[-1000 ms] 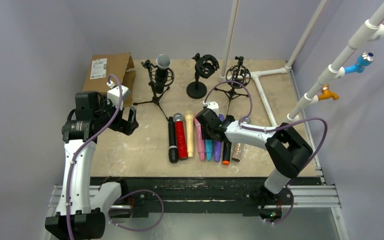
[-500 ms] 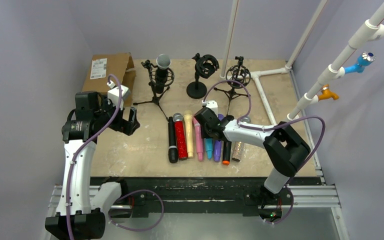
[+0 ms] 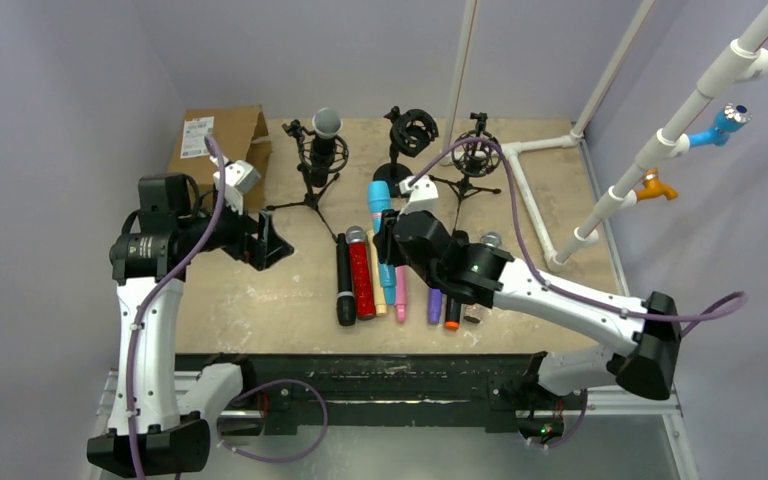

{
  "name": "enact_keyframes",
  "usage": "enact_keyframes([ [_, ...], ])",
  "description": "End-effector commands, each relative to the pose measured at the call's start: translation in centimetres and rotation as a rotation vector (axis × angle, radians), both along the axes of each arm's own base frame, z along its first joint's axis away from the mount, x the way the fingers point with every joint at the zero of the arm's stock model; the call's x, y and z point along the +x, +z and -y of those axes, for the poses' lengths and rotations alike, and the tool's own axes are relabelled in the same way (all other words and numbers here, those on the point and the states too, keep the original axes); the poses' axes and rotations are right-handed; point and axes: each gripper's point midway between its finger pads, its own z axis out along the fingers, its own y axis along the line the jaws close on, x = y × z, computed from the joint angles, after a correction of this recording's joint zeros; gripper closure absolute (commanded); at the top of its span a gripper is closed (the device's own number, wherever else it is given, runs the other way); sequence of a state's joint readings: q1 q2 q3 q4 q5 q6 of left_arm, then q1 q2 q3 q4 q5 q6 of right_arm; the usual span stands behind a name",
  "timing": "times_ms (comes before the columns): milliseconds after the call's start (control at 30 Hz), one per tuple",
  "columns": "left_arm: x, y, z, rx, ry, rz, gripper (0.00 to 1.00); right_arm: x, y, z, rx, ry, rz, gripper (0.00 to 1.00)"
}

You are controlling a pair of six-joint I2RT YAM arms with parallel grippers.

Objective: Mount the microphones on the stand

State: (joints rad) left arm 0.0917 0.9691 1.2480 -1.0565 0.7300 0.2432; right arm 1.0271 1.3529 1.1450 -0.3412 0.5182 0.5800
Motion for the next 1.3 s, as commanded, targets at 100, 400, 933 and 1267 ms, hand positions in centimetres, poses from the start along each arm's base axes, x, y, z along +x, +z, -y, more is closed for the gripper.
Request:
enact_keyframes([
  [100,-4.1,5.4,5.3,-0.304,-0.235,-0.007,0.00,-3.3,14.2,-1.8,0.347,-0.020,0.280,0.97],
  [400,-7.5,6.5,9.5,-0.324,-0.442,-0.001,0.00,-6.2,21.5,-5.9,0.534,0.006,0.448,0.99],
  [933,-7.0,7.9,10.4,-0.415,-0.440,0.004,0.21,-8.4,24.2,-9.0,0.641,0.009,0.552,0.99],
  [1267,-6.1,8.3,9.2,-0.296,-0.392,0.151,1.00,-8.6,23.6,-11.0,0.574,0.188,0.432,0.68],
])
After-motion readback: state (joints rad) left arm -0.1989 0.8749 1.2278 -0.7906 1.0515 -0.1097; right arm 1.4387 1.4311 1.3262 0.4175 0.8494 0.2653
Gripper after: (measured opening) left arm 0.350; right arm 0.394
